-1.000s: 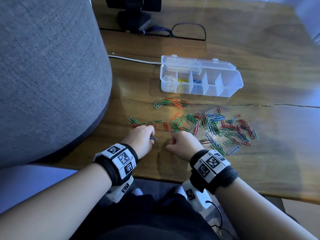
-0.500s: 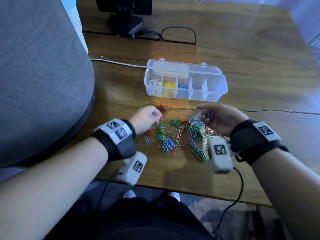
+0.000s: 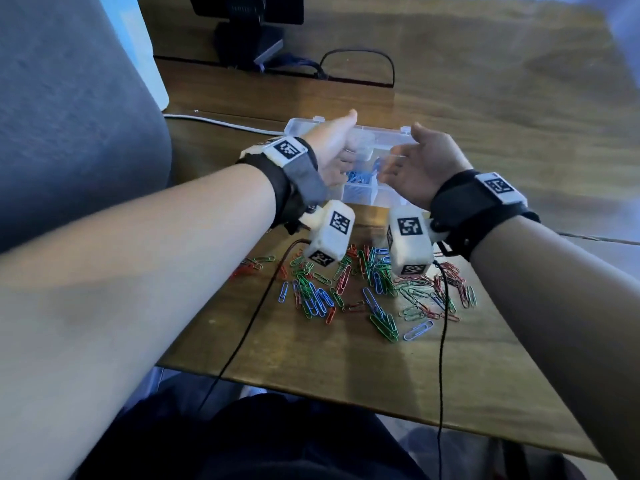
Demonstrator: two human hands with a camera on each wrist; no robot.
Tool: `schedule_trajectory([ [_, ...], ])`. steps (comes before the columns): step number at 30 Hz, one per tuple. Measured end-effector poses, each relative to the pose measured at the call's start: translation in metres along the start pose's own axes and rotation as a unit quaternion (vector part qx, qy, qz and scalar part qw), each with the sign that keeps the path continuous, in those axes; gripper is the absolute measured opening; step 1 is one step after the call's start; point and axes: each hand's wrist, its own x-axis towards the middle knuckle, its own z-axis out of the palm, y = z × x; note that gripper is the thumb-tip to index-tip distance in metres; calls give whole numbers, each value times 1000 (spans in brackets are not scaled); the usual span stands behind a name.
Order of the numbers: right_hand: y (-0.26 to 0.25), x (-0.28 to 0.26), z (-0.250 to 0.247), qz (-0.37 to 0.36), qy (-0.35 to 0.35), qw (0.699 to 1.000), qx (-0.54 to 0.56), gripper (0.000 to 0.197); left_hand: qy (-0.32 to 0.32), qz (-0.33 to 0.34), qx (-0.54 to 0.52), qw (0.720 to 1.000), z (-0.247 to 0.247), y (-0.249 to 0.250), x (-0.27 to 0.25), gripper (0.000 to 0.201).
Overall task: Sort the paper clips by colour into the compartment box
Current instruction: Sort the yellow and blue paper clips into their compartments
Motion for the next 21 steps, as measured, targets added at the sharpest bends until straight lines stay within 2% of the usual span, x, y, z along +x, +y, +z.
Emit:
schedule_trajectory([
  [4, 1, 2, -8, -9, -35, 999, -4, 30, 9, 23, 19, 1000, -6, -4, -4, 58],
  [8, 3, -18, -13, -39, -47, 993, -103, 24, 41, 99, 80, 991, -15, -20, -29, 22],
  [10, 14, -34, -15, -55, -38, 980, -186, 18, 36, 137, 190, 972, -24, -34, -46, 17],
  [13, 45, -57, -26, -62, -20, 952, -300, 19, 40, 138, 383, 912, -36, -63, -74, 18],
  [15, 70, -69, -38, -68, -9, 916, -395, 15, 61, 113, 464, 876, -43, -88, -89, 17],
  [18, 106, -78, -47, -102, -19, 824, -557, 9, 80, 54, 504, 858, -54, -125, -103, 10],
  [21, 136, -88, -40, -138, -11, 756, -640, 11, 96, 12, 540, 836, -55, -147, -108, 3],
])
